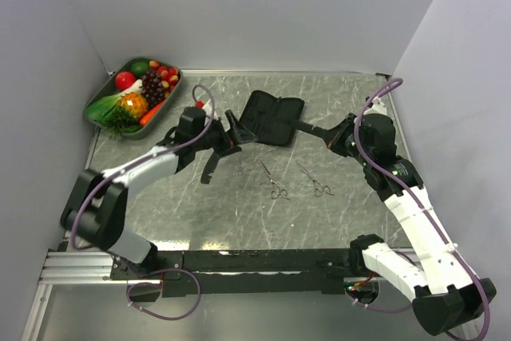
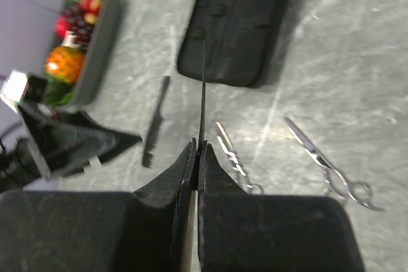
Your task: Sort the hair-cutting tools
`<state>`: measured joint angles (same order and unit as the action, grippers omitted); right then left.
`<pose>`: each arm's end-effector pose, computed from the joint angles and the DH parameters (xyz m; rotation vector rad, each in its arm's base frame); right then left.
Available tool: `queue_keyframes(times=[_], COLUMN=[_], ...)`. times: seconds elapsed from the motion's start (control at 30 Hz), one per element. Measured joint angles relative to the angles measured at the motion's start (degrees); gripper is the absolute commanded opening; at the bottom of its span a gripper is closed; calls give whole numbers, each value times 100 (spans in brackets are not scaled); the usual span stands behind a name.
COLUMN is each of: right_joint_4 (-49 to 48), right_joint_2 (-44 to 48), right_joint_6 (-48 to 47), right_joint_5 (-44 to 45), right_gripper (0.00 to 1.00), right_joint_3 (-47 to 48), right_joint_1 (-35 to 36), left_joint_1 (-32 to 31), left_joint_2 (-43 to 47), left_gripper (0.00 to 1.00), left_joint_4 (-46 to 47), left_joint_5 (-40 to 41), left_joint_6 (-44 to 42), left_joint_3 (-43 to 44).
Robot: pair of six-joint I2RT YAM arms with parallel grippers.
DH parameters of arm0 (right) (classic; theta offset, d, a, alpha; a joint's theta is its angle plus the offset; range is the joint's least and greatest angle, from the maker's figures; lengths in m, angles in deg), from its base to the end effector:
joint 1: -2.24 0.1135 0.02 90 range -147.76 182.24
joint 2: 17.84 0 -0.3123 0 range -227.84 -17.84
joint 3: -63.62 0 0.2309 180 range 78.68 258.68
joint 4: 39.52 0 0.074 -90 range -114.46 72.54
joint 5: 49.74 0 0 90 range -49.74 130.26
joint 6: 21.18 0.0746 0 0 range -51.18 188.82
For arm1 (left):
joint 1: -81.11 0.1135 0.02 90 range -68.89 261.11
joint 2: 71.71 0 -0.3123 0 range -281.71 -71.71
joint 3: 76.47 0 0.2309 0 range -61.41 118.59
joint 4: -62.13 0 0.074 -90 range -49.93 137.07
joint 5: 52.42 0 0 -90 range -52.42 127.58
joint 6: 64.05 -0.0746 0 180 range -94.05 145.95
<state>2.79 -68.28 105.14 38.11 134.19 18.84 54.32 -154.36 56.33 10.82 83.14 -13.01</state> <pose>0.1673 0.0528 0.3777 0.3198 1.9880 0.6369 0.2755 -0.1767 0.2879 -0.2579 2.2352 -1.3416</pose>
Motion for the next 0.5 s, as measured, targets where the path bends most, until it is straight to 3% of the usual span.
queue_keyframes(times=[0.37,0.5], right_joint_4=[278,374], right_joint_2=[39,151], right_joint_6=[-105,-151], right_joint_5=[262,282], right_gripper=[0,0], right_joint_3=[-98,-164], right_joint_1=[-13,-13], left_joint_1=[326,693], left_joint_2=[-2424,-3180], left_gripper=[96,97], left_joint_4=[-1331,-1502], left_joint_5=[1152,1134], left_joint_6=[-1794,-2323], left_joint_3=[3167,3899])
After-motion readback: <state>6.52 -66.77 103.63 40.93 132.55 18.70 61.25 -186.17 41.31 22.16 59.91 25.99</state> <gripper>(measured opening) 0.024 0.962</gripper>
